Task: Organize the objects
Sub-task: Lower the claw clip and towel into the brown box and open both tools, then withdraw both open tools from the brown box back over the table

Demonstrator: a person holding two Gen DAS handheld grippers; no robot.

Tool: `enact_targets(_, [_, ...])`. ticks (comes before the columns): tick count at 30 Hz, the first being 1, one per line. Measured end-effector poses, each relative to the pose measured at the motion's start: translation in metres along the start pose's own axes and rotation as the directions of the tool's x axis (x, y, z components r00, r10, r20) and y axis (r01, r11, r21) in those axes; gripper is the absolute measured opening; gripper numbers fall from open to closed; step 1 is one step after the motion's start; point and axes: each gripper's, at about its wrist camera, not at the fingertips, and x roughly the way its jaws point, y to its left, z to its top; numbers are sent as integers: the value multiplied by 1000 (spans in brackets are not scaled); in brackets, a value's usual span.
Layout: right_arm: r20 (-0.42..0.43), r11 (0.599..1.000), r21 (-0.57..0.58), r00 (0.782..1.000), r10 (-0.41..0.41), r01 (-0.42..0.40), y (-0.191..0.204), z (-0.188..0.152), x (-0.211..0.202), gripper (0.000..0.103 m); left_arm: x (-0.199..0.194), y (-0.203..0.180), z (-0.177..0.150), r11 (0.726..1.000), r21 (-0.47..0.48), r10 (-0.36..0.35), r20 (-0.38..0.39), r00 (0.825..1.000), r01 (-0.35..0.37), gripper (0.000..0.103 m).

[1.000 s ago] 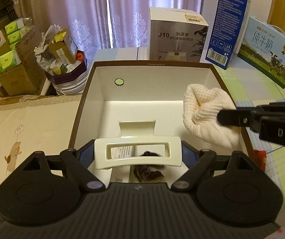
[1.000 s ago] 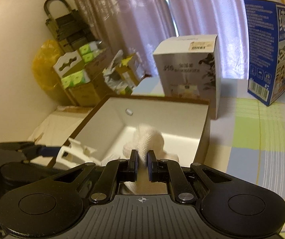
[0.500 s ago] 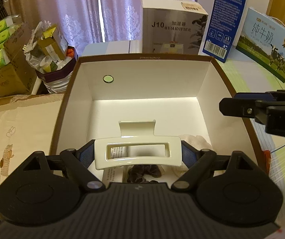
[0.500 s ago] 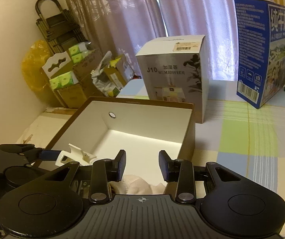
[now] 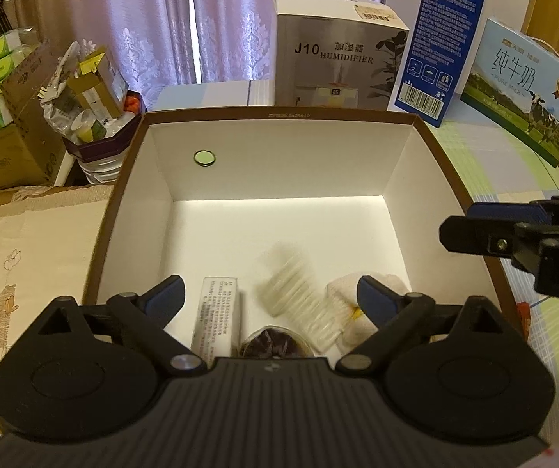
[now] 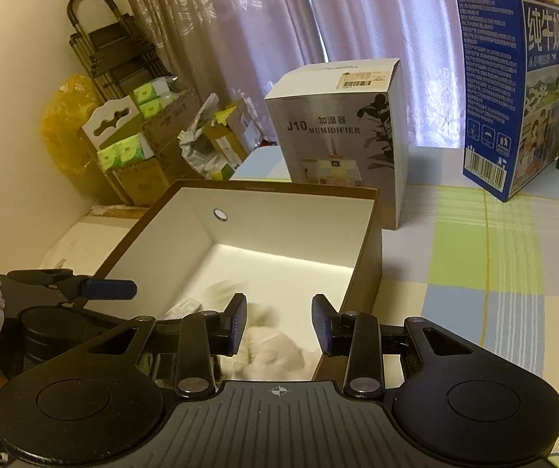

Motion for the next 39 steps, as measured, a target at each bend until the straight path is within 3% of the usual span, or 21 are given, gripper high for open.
enact_targets(19, [-20, 999, -16, 999, 40, -41, 21, -23, -39, 37, -59, 9, -26, 996, -84, 31, -37, 999, -34, 95])
enact_targets(39, [-14, 998, -7, 998, 56, -56, 31, -64, -104, 49, -120, -24, -73, 996, -90, 7, -35, 999, -11, 95])
